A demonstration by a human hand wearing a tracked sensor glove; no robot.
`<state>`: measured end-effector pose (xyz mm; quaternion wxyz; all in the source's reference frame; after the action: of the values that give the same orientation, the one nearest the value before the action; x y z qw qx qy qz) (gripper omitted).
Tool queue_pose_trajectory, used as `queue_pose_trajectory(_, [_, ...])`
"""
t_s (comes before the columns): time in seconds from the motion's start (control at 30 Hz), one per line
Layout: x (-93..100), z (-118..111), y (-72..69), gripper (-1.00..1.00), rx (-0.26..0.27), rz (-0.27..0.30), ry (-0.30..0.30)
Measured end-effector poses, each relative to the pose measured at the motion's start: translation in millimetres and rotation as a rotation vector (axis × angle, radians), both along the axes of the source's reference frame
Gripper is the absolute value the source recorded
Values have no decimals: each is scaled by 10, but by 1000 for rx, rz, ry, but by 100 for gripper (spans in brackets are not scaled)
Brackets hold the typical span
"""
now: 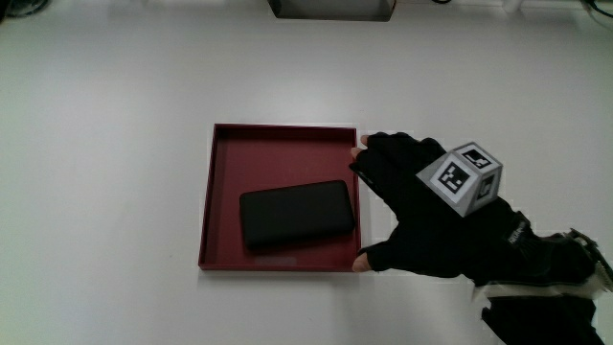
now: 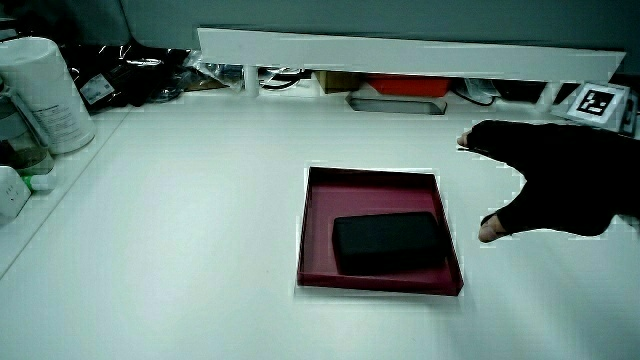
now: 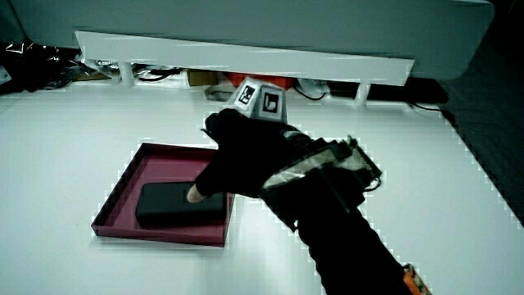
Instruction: Pick battery from plate
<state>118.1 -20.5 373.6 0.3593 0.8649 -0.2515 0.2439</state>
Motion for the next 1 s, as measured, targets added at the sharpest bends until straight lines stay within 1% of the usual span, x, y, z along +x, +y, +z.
queue_pose_trajectory(0.03, [-45,14,-7,0,-2,-8,12])
queue_pose_trajectory(0.17, [-216,107,-42,0,-15,-25,11])
queue_pose_trajectory(0.2, [-260,135,-48,0,-15,-30,-3])
queue_pose_trajectory(0.37, [-456,281,-52,0,-27,-55,-4])
queue_pose_trajectory(0.43, [-535,406,-51,0,-45,-60,21])
queue_pose_trajectory(0.47, [-576,459,-54,0,-43,-69,52])
queue_pose_trajectory(0.5, [-620,495,-59,0,-58,-81,53])
queue_pose_trajectory(0.57, [-699,511,-66,0,-54,-85,60])
queue_pose_trajectory(0.6, [-718,578,-65,0,-64,-87,71])
queue_pose_trajectory(0.63, [-735,664,-67,0,-72,-72,95])
queue_pose_trajectory(0.67, [-760,721,-66,0,-82,-77,91])
queue_pose_trajectory(0.83, [-836,1011,-79,0,-142,-68,125])
queue_pose_trajectory(0.9, [-838,1074,-78,0,-173,-59,112])
queue_pose_trajectory(0.93, [-843,1099,-79,0,-179,-62,105])
queue_pose_trajectory(0.97, [-856,1108,-78,0,-179,-57,110])
queue_pose_trajectory(1.0, [-864,1167,-74,0,-187,-57,118])
